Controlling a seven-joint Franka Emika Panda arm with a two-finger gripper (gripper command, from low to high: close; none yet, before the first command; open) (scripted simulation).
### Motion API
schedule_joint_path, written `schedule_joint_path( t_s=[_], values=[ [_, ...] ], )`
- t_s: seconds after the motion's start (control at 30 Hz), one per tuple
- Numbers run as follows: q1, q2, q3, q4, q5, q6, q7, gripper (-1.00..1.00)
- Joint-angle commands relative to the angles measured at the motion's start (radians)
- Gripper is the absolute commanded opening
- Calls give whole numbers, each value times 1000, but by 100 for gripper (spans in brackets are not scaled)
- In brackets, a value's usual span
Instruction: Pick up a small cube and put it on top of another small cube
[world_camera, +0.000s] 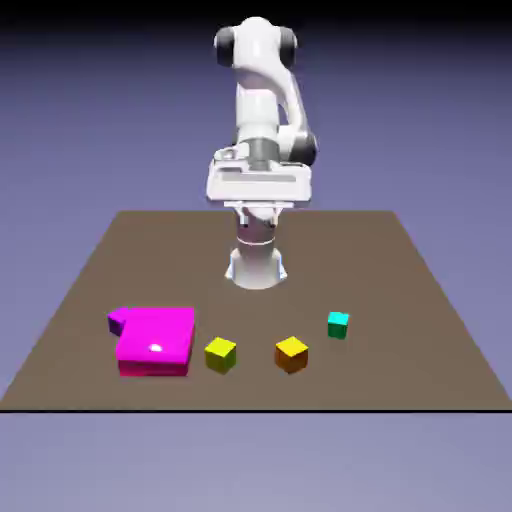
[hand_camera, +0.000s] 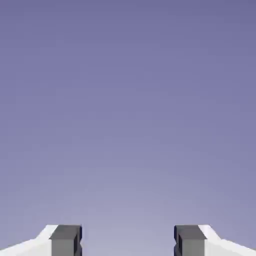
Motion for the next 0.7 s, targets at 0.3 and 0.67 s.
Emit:
schedule_joint_path(
  t_s=[0.3,0.67],
  values=[
    [172,325,-239,79,-89,-155,-435,0],
    [362,683,-501,166,-186,-325,-913,0]
  ],
)
